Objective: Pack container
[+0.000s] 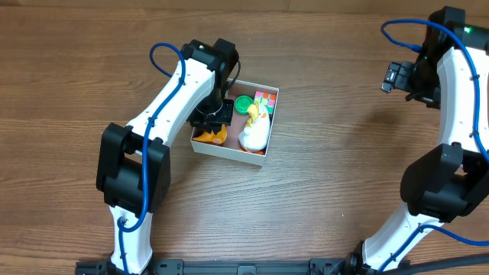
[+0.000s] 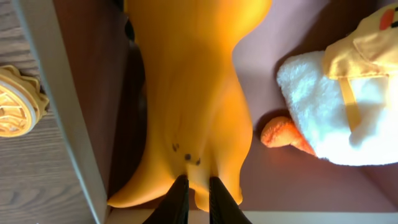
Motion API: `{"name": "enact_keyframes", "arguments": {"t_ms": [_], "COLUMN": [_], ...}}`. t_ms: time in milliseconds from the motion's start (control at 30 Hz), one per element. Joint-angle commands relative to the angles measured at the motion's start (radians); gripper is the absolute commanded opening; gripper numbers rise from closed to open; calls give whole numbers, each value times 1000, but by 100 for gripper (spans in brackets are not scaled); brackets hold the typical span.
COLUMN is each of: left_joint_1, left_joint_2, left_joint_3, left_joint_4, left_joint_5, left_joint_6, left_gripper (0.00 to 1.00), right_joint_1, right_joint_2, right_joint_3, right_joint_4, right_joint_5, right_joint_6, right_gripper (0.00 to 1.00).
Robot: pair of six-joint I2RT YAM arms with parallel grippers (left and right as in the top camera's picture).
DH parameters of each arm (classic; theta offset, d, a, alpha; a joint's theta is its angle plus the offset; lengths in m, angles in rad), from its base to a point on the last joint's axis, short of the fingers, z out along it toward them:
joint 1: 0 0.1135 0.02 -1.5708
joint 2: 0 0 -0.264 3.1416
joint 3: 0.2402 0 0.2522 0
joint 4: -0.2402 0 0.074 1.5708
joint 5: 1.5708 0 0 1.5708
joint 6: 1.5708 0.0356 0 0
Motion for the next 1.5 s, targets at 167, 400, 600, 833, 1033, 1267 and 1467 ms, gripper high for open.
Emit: {"name": "enact_keyframes", "arguments": {"t_ms": [167,400,600,833,1033,1267,1467], "left_joint_1": [5,5,5,4,3,-29,-60], "left_joint_2": [5,5,5,5,5,5,5], "left_joint_3": [-144,-137,-54,80,102,100,82], "left_joint_4": [46,75,73,27,18,45,77], "left_joint_5": [-13,14,41,67,90,94,93], "left_joint_6": [-40,-27,7,9,5,10,2], "left_gripper": [9,15,16,16,16,16,16], "right_joint_1": [3,3,3,3,3,3,3], "right_joint_2": [2,2,2,2,2,2,2], "right_joint_3": [-1,-1,-1,-1,-1,-1,-1], "right_joint_4": [4,4,4,4,4,4,4], "right_joint_5": [-1,-2,-1,-1,-1,-1,-1], "right_joint_6": [3,3,3,3,3,3,4], "right_gripper": [100,100,100,100,100,100,100]}}
